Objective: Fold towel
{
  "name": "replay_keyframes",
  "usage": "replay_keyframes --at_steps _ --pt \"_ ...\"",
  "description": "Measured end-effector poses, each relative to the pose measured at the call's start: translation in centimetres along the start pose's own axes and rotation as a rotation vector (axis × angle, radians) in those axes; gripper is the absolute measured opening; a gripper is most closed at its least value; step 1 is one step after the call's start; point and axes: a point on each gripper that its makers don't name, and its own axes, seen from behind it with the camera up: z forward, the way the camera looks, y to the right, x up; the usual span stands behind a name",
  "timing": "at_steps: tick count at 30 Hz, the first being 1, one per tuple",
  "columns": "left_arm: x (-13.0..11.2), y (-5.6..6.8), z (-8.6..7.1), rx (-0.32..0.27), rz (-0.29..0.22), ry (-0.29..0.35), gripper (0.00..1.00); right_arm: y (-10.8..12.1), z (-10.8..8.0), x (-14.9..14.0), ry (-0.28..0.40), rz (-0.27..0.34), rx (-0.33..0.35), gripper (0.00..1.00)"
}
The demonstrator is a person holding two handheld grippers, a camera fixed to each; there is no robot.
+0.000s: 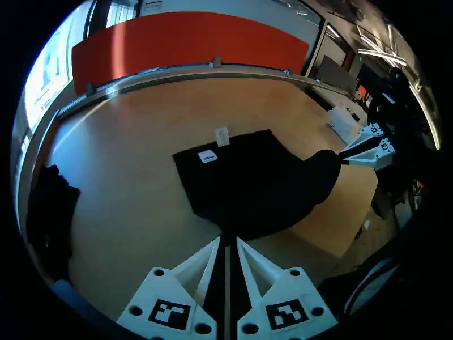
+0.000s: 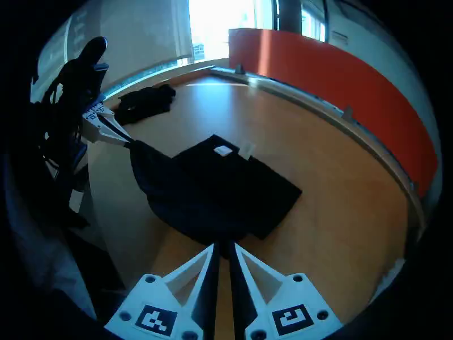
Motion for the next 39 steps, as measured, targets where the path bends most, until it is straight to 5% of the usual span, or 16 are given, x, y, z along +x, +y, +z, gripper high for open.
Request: replay_keyframes --at_steps 8,21,39 --pt "2.8 -1.7 1.3 0.005 -0.002 0.025 0.04 2.4 1.2 1.7 -0.007 0.019 -0.007 0.11" --pt "6.9 -4.9 5.7 0.031 -0.008 0.049 0.05 7.3 4.8 3.1 -0.041 0.06 -0.029 0.11" --pt "7.4 -6.6 9.6 0.047 -0.006 0.021 0.04 10.0 8.3 2.8 -0.095 0.094 -0.027 0.11"
